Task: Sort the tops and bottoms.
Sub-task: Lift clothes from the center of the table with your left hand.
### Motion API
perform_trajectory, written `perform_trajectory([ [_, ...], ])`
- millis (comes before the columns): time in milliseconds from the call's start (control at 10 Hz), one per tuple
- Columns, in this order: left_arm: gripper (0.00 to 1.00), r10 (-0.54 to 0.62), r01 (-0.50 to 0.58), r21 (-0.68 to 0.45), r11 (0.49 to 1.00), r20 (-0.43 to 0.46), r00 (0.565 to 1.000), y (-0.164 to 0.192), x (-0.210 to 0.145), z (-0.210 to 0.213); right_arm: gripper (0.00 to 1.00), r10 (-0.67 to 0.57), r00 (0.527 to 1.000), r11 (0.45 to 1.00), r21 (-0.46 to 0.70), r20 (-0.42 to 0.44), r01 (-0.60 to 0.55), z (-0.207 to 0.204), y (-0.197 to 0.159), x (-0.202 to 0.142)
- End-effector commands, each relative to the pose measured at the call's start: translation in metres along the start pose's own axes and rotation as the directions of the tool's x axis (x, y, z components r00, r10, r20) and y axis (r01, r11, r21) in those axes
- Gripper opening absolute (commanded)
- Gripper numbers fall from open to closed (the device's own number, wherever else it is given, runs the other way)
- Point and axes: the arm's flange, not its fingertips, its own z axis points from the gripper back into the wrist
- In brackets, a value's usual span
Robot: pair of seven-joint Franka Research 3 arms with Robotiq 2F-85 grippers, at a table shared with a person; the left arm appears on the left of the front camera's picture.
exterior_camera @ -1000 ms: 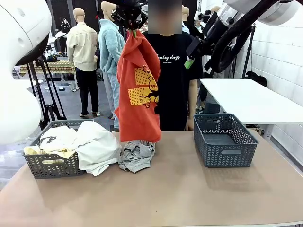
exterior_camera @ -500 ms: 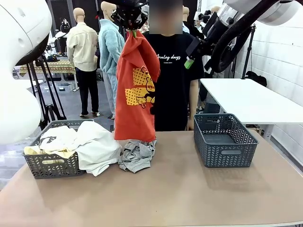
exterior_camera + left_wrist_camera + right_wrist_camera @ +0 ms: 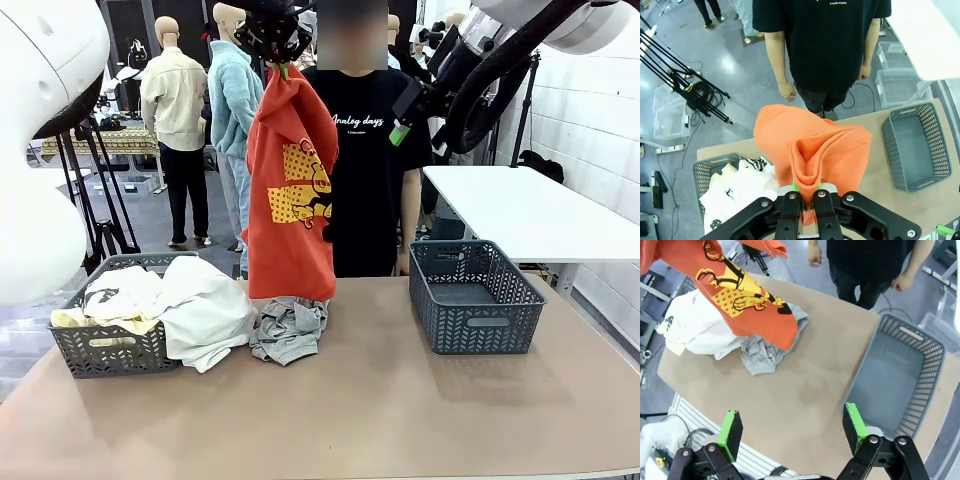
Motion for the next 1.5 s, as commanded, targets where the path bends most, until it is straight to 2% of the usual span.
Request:
perform_trajectory([
  [0, 0.00, 0.009, -0.009, -0.005, 1.000, 0.015, 1.000, 0.0023, 0.0022, 0.0040, 1.00, -0.011, 1.000, 1.000, -0.008, -0.002, 0.011, -0.0021, 0.0004, -0.0055],
  [1400, 0.00, 0.009, -0.009, -0.005, 1.000, 0.015, 1.000, 0.0023, 0.0022, 0.0040, 1.00, -0.011, 1.000, 1.000, -0.008, -0.002, 0.011, -0.0021, 0.0004, -0.0055],
])
